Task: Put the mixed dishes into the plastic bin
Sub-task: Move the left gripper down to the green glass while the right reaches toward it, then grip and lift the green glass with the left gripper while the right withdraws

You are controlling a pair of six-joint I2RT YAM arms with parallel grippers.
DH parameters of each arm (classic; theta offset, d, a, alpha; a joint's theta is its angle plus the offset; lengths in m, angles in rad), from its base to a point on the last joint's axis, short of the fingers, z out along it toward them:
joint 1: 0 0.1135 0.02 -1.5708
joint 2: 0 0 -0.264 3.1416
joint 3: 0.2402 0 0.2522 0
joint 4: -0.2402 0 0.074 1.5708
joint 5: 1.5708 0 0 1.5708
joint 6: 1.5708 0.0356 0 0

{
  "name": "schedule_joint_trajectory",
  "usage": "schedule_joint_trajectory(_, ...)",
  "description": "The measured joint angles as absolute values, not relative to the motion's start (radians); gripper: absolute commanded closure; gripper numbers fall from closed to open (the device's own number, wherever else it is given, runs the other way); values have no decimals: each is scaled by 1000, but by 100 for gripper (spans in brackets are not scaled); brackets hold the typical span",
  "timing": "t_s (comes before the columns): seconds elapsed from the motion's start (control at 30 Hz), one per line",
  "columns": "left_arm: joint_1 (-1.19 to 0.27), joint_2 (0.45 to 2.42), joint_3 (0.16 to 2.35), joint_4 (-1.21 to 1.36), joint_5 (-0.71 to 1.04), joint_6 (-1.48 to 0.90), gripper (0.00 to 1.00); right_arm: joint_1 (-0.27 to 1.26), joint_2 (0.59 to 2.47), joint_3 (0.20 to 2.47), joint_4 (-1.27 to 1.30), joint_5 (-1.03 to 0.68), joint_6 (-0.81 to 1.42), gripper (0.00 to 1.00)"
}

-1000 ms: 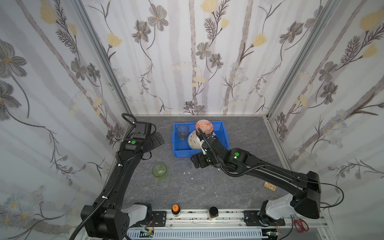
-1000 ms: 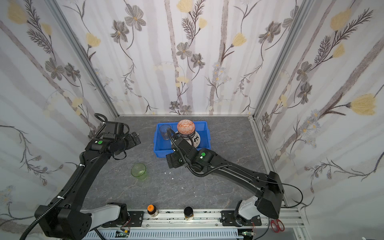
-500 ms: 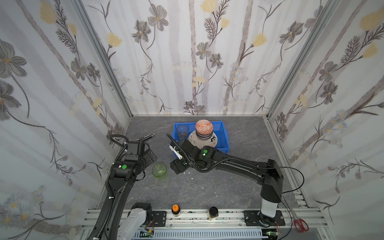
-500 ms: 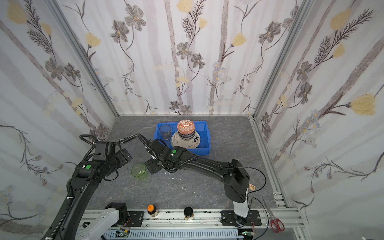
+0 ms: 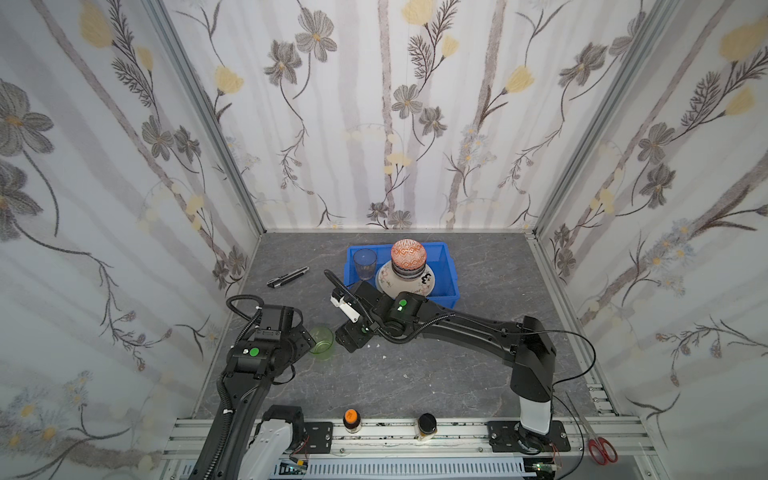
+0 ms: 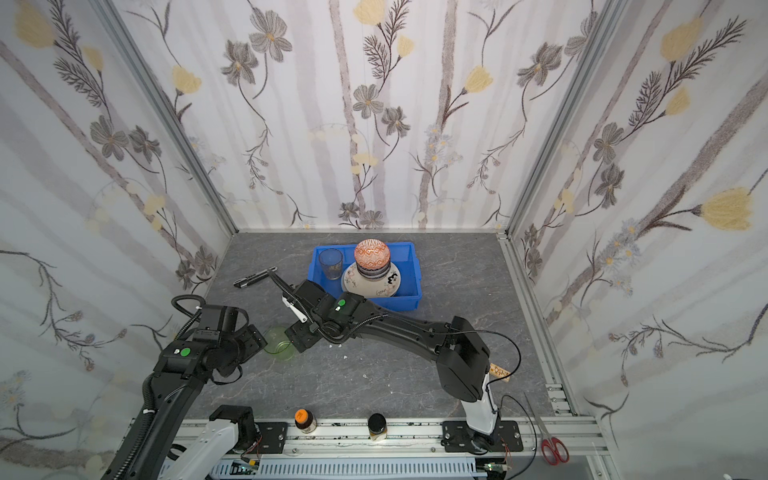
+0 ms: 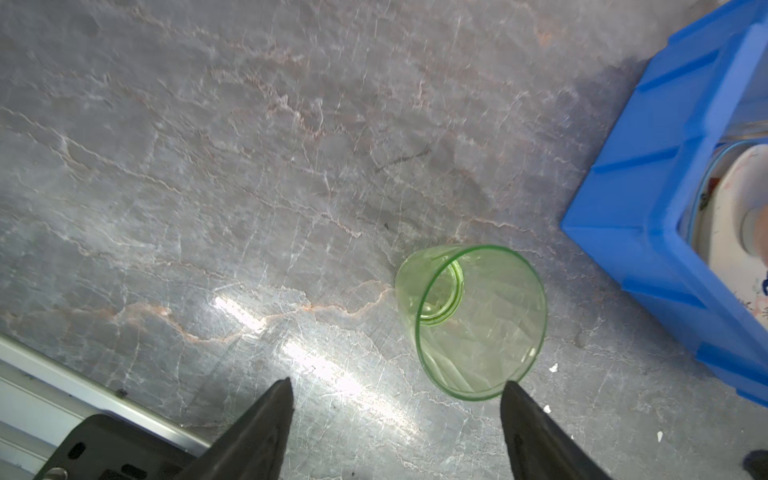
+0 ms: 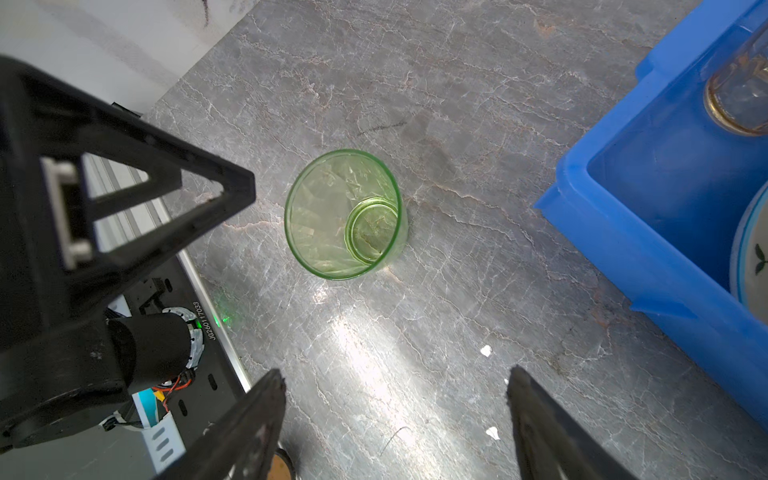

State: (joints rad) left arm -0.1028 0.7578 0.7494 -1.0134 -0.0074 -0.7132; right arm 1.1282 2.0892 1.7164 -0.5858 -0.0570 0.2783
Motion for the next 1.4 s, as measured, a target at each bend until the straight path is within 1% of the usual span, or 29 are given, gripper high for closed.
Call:
schedule_joint_trajectory(0.1, -103, 751, 710, -1000, 17, -723, 26, 1119, 2089, 1717, -586, -72, 268, 17)
schedule_joint_trajectory(0.17, -103, 753, 690, -992, 24, -731, 30, 1112, 2089, 1717, -586, -73, 263, 17)
schedule_joint_trajectory(0.23, -103, 760, 677, -982, 30, -736, 30, 1106, 2089, 1717, -586, -77, 257, 17)
schedule_joint_trajectory(0.5, -103, 851, 648, -903, 38, -759, 35, 1081, 2089, 1716, -587, -81, 233, 17)
schedule_joint_trajectory(0.57, -103, 879, 648, -885, 36, -762, 38, 1074, 2089, 1713, -587, -84, 228, 17)
schedule_joint_trajectory(0.67, -103, 904, 651, -871, 22, -772, 46, 1068, 2088, 1706, -587, -87, 223, 17)
schedule_joint_trajectory(0.97, -103, 958, 670, -834, -15, -794, 56, 1054, 2082, 1684, -585, -114, 208, 17)
schedule_joint_trajectory(1.03, -104, 965, 670, -826, -15, -794, 56, 1050, 2071, 1674, -584, -121, 207, 17)
schedule_joint_trajectory(1.1, -104, 972, 670, -815, -15, -797, 60, 1045, 2056, 1660, -582, -124, 203, 17)
schedule_joint_trajectory(1.2, -108, 988, 670, -800, -15, -797, 62, 1033, 2033, 1636, -572, -125, 200, 17)
schedule_joint_trajectory(1.4, -120, 1020, 667, -767, -13, -805, 72, 1012, 1960, 1557, -533, -152, 200, 15)
